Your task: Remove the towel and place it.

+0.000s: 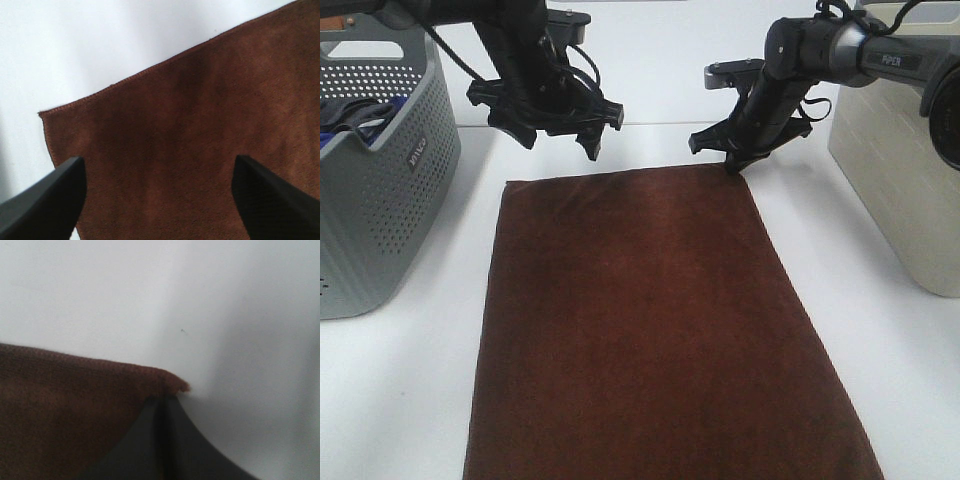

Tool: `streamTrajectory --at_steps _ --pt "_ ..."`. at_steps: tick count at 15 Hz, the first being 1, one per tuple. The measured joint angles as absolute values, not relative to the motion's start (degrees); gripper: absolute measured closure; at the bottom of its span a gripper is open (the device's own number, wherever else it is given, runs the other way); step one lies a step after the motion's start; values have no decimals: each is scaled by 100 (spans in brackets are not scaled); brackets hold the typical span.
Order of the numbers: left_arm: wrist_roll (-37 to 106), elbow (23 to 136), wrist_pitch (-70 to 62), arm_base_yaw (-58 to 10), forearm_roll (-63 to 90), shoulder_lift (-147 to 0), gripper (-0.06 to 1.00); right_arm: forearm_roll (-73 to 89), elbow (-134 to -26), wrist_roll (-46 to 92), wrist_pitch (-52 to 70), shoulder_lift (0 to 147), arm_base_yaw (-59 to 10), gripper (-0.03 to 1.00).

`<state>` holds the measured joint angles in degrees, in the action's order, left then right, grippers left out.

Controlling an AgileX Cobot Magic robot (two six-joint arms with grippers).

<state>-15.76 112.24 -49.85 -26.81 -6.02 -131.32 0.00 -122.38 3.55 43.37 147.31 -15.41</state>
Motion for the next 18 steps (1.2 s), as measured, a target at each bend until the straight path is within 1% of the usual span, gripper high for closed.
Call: streamTrajectory --at_steps 7,11,15,18 --pt "-1581 11236 -5002 -2681 -900 -13218 18 -951 -12238 0 4595 14381 -1541 97" --pt "-1667 11247 -4864 -2613 -1043 -13528 18 -1014 -12238 0 4629 14318 -1541 97" --pt "-1833 11786 -4767 -2189 -877 -13957 22 -1014 -12238 0 4641 14318 -1541 97" --pt "-1748 12198 -4687 -2183 -751 -14301 24 -1014 -12238 0 4641 14318 -1541 97"
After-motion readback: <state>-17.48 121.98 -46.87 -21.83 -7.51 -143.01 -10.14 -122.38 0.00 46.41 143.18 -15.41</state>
